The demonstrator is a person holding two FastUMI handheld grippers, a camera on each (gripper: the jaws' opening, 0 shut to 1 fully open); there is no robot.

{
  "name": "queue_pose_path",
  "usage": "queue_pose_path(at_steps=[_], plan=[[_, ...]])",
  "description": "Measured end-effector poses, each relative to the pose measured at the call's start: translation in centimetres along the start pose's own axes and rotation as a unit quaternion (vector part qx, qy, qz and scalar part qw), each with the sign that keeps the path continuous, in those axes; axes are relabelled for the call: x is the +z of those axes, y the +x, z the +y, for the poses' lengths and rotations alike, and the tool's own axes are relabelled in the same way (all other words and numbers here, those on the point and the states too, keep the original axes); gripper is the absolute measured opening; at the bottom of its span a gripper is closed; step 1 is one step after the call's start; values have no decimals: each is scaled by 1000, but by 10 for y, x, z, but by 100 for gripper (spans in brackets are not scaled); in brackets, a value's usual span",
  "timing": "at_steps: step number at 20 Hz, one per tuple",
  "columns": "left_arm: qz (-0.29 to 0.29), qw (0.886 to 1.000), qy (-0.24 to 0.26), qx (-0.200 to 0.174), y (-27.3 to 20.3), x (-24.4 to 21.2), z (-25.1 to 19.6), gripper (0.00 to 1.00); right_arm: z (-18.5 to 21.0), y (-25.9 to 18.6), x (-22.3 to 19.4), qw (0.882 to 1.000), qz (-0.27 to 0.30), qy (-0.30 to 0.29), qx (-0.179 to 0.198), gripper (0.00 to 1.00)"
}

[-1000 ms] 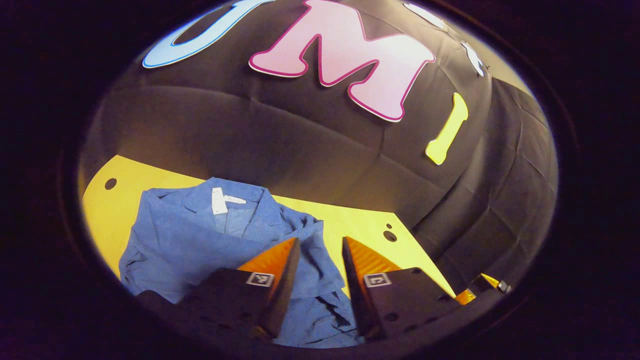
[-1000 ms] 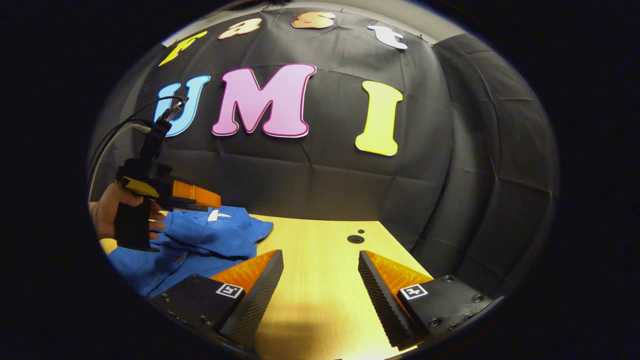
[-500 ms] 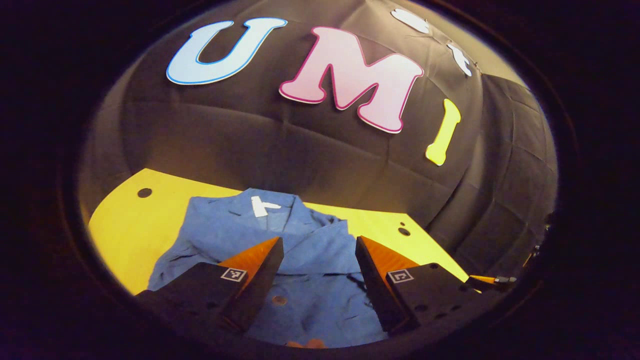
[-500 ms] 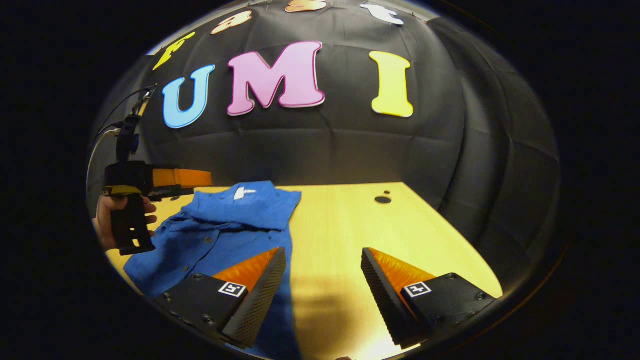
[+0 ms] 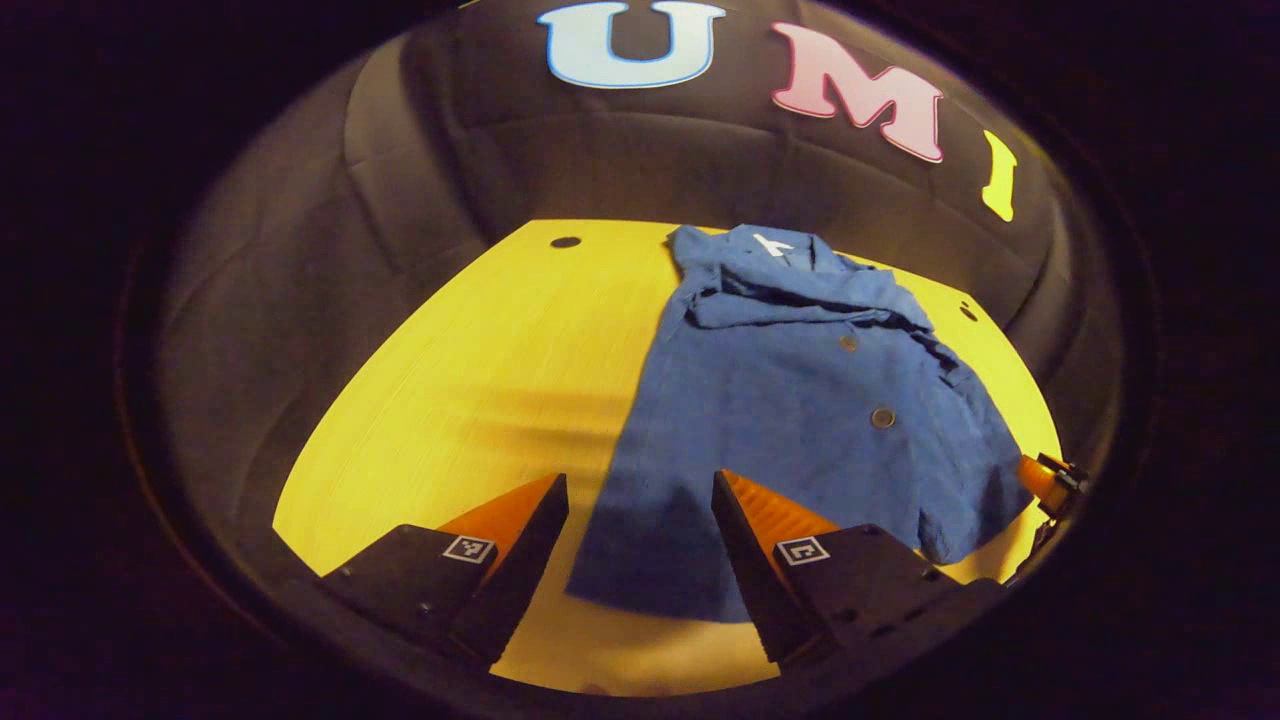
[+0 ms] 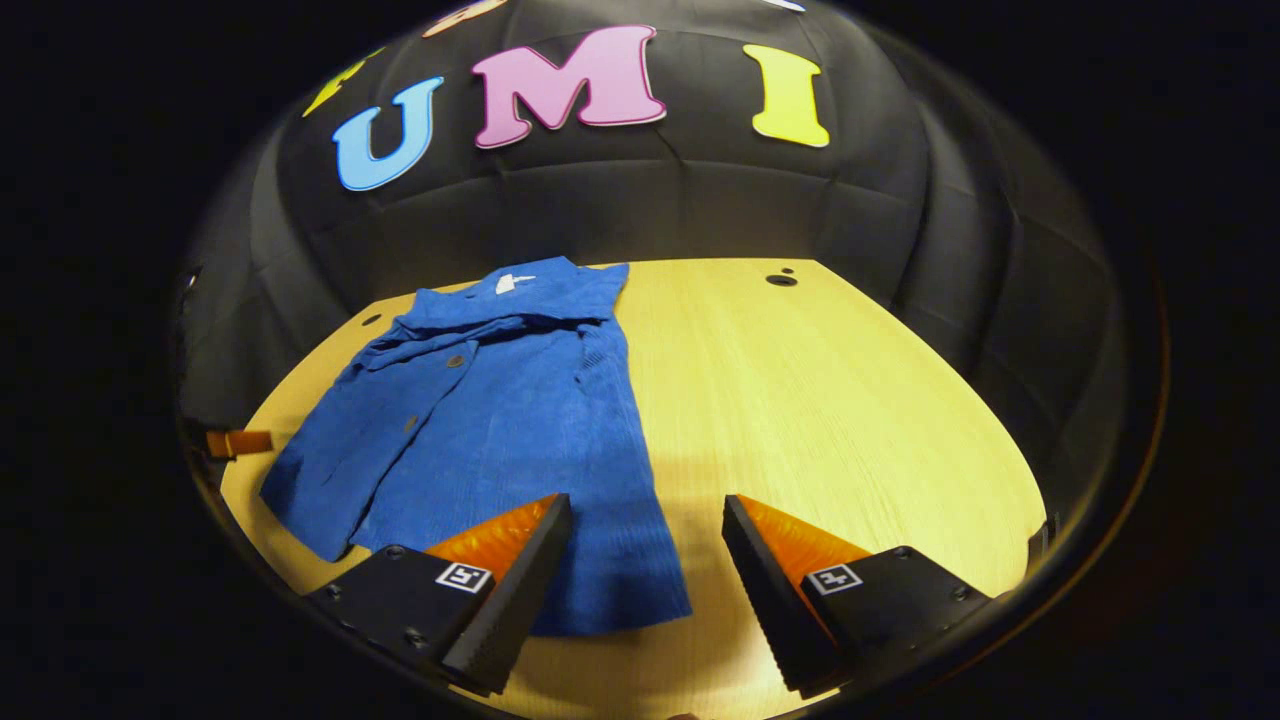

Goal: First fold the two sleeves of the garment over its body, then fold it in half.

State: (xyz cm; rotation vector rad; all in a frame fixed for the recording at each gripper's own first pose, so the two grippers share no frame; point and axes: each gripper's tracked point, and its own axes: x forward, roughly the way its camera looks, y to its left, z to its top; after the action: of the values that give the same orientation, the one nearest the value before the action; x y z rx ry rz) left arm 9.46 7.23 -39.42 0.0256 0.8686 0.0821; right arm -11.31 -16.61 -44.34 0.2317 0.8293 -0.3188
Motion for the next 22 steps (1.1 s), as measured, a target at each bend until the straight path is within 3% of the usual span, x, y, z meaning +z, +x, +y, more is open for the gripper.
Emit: queue_pose_path(at_steps=[3,5,7,9,11,12,13,14,16,17,18,20,22], plan=[[38,999,-29,3,3,-32,5,85,7,1,-34,999,46,15,3,98],[41,998,-40,13,3,-39,5,85,9,-2,-33,999,35,-5,-8,98],[39,999,-33,10,7,-39,-3,83,8,-7,-41,998,51,-27,-16,98],[41,999,11,16,12,-40,-7,80,11,-4,-40,999,45,-24,-16,100],[38,999,37,-3,15,-40,-25,72,12,-6,-40,999,43,-22,-17,98],[36,998,43,-3,15,-37,-28,53,18,-7,-41,999,44,-16,-15,96],[33,999,40,-3,15,-34,-30,36,22,-4,-42,999,41,-10,-13,82],[31,999,34,-4,20,-32,-33,26,27,-3,-42,999,40,-5,-9,63],[29,999,33,-7,22,-34,-38,12,35,-2,-43,999,47,-9,-4,24],[29,999,38,-14,21,-33,-41,12,36,-6,-42,999,44,-15,-1,14],[26,999,39,-18,22,-32,-42,12,38,-3,-41,999,43,-19,4,14],[19,997,64,-27,24,-34,-43,0,40,-3,-42,998,43,-26,24,7],[13,996,77,-31,25,-31,-43,2,38,-2,-40,999,43,2,33,5]])
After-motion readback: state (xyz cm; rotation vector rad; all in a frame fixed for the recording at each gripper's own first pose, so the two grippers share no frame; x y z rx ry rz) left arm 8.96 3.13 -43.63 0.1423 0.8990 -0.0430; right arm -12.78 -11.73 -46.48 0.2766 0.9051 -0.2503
